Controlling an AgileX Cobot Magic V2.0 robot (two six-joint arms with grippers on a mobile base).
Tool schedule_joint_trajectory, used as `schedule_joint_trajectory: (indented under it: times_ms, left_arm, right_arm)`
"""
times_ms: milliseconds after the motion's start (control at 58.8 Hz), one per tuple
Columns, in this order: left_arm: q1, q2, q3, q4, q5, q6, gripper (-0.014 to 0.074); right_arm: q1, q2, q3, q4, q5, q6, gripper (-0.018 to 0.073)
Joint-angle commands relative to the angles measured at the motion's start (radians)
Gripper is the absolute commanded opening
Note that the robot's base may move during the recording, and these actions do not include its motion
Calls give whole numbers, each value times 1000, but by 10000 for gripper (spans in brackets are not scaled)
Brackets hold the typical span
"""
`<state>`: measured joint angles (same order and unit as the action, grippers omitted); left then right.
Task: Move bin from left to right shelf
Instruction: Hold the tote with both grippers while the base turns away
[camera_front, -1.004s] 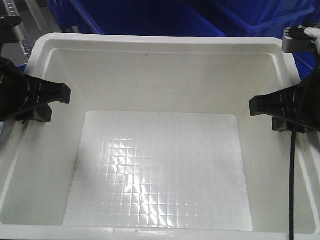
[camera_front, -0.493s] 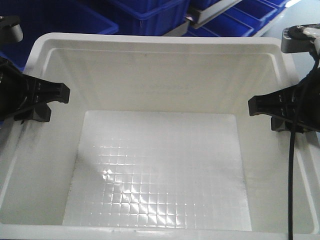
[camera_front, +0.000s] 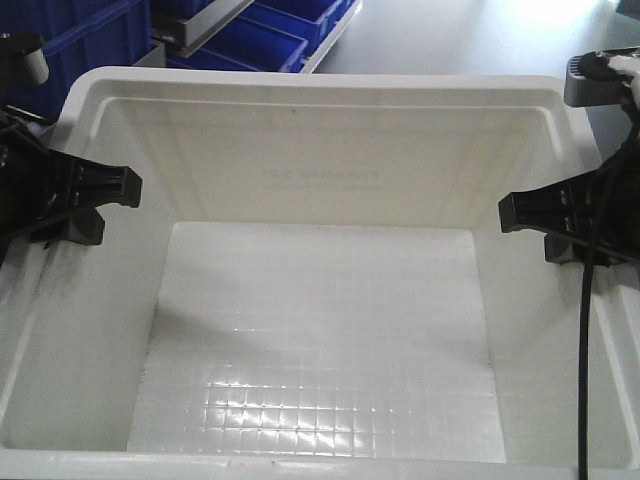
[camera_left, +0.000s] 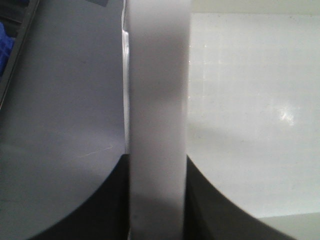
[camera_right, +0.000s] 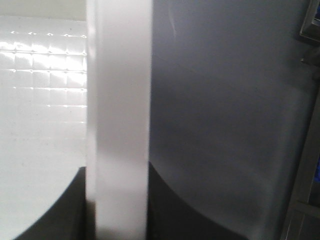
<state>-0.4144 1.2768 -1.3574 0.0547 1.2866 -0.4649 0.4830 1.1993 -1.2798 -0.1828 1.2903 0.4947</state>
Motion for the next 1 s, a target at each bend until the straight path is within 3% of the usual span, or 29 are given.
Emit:
schedule_joint_trajectory:
  times_ms: [0,987]
  left_arm:
    - [-6,-41,-30,8,-47,10,-6]
    - [-6,-40,-30,8,-47,10,-6]
  right_arm:
    - [-5,-31,-44,-70,-4,11,0]
    - [-5,-31,-44,-70,-4,11,0]
